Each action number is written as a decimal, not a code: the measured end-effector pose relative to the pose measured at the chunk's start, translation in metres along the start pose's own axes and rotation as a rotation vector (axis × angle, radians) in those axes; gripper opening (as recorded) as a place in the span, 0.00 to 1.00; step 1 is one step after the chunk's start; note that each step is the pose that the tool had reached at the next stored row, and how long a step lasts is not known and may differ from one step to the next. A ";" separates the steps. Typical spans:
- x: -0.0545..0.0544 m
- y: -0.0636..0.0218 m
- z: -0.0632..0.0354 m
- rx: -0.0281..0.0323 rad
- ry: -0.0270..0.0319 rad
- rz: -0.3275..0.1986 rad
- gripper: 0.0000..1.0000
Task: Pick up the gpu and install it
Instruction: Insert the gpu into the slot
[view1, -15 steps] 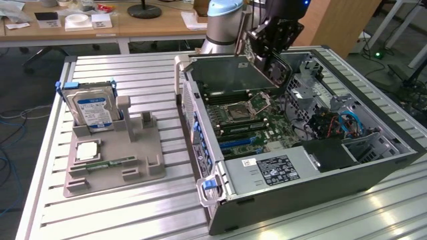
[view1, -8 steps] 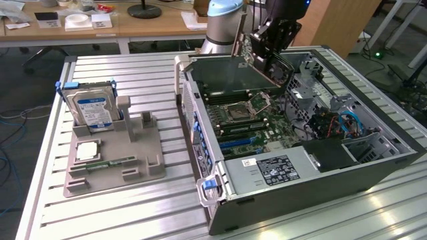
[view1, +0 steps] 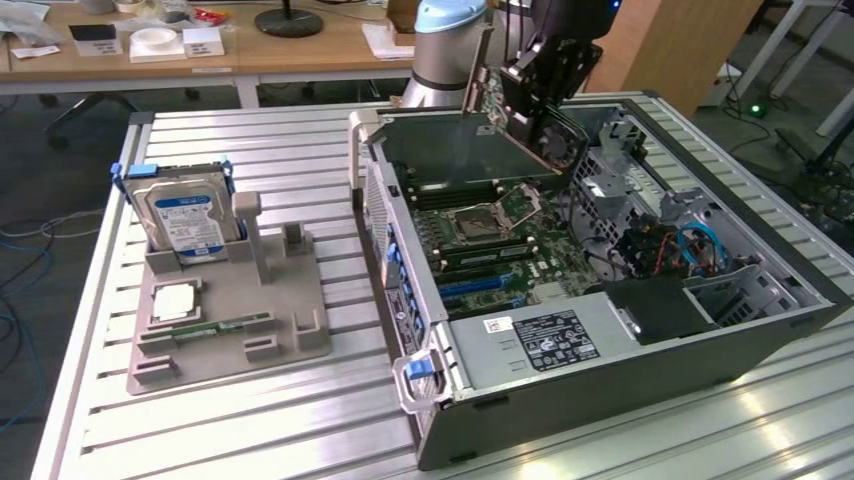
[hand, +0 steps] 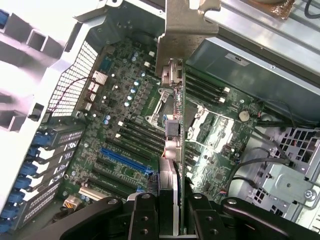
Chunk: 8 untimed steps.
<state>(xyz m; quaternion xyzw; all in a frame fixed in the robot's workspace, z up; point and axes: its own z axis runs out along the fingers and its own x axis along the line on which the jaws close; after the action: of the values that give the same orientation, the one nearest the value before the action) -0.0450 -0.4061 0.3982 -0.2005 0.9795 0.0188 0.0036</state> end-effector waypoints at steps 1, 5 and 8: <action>0.000 0.0000 0.0000 -0.0001 0.0003 -0.007 0.27; 0.000 0.0000 0.0001 -0.0010 0.0025 -0.071 0.27; 0.000 0.0000 0.0001 -0.0018 0.0045 -0.126 0.27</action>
<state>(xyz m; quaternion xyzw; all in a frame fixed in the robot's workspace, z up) -0.0450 -0.4061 0.3981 -0.2616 0.9650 0.0190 0.0024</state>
